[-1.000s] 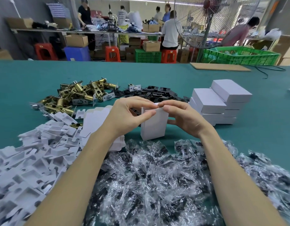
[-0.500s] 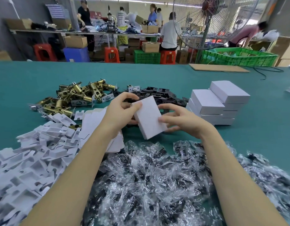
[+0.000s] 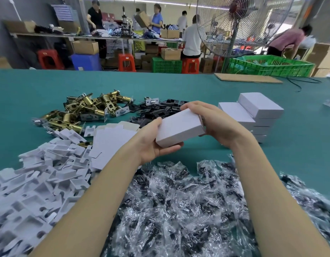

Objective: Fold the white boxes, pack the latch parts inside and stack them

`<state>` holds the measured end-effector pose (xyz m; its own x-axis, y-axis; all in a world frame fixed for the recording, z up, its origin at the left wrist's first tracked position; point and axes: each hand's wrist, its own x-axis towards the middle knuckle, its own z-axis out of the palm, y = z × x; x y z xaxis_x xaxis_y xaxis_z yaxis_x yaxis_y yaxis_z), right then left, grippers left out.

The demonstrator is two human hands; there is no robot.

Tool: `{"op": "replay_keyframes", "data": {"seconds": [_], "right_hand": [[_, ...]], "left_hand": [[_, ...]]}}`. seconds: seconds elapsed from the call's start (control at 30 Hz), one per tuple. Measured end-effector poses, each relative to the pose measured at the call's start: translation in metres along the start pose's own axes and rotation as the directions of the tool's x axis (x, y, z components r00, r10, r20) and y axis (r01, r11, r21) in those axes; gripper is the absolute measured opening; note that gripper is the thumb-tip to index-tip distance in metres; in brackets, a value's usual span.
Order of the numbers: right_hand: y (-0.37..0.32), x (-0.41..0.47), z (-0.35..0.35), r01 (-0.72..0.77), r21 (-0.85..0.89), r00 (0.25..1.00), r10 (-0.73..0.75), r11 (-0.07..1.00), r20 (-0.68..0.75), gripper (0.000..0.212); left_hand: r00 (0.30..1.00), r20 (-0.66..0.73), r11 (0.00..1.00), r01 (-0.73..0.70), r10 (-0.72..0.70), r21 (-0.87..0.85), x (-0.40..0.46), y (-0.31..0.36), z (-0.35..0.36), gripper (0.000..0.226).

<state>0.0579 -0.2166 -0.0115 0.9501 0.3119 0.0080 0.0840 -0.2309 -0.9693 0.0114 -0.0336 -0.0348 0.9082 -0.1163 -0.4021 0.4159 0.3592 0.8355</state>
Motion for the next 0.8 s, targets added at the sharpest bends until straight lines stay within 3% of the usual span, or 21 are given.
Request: {"op": "replay_keyframes", "data": {"seconds": [0.2,0.37,0.47,0.57,0.63,0.73,0.8], "right_hand": [[-0.009,0.003,0.013,0.012,-0.062,0.998,-0.016,0.998,-0.066,0.037],[0.006,0.005,0.010,-0.022,0.284,1.000,0.025,0.958,-0.007,0.044],[0.022,0.005,0.011,-0.112,0.365,0.994,0.108,0.924,0.032,0.057],[0.036,0.003,0.014,-0.182,0.414,0.983,0.156,0.892,0.096,0.061],[0.039,0.002,0.013,-0.175,0.411,0.984,0.150,0.895,0.092,0.051],[0.041,0.005,0.012,-0.168,0.516,0.979,0.203,0.840,-0.010,0.031],[0.046,0.006,0.009,-0.177,0.657,0.958,0.280,0.733,-0.055,0.035]], "left_hand": [[0.996,0.046,0.993,0.077,-0.074,-0.084,0.000,-0.005,0.007,0.042],[0.989,0.099,0.959,0.130,-0.108,-0.253,0.002,-0.006,0.003,0.046],[0.995,0.046,0.953,0.100,-0.091,-0.285,0.004,-0.011,0.001,0.039],[0.998,-0.055,0.976,0.028,-0.041,-0.216,0.008,-0.015,0.002,0.028],[0.996,-0.089,0.984,0.007,-0.023,-0.181,0.010,-0.016,0.003,0.026],[0.999,-0.002,0.998,0.033,-0.033,-0.057,0.010,-0.012,-0.003,0.029],[0.997,0.059,0.998,0.045,-0.048,0.043,0.006,-0.006,-0.006,0.030]]}}
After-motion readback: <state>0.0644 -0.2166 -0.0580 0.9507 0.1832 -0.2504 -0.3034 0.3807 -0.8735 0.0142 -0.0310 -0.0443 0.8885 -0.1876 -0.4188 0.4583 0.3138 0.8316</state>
